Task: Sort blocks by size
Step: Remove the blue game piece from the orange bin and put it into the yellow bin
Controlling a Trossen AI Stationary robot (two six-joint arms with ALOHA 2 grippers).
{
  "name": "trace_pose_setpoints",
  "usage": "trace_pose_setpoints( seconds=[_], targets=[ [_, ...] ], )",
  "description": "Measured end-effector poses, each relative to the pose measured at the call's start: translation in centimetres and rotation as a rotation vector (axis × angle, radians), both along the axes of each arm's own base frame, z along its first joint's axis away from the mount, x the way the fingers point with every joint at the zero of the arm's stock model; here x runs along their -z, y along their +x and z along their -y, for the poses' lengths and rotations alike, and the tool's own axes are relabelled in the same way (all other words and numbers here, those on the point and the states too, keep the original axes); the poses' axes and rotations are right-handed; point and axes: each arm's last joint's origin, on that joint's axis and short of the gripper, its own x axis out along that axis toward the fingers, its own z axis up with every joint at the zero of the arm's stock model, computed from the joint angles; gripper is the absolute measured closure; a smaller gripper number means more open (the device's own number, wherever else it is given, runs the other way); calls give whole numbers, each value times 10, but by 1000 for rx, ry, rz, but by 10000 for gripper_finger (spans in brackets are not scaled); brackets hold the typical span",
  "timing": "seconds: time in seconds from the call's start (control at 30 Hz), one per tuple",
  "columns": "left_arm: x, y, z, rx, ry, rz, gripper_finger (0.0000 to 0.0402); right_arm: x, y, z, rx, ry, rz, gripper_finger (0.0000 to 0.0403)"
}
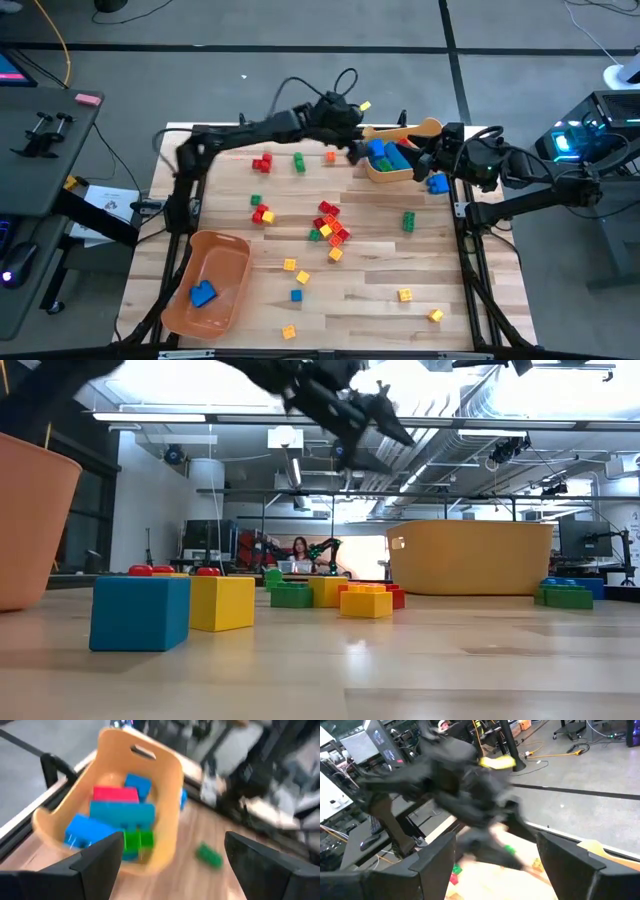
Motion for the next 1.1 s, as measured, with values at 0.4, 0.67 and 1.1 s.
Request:
trace_pose_setpoints(
  seconds=[0.4, 0.67, 1.1],
  targets=[
    [-11, -128, 106, -74, -41, 50, 82, 0, 0, -1, -29, 1, -4, 128],
    [18, -221, 170, -201, -123, -27, 82, 0, 1, -1, -46, 5, -5, 128],
    [41, -265, 240, -31, -121, -432, 82, 1, 1, -1, -53, 13, -11, 128]
  ],
)
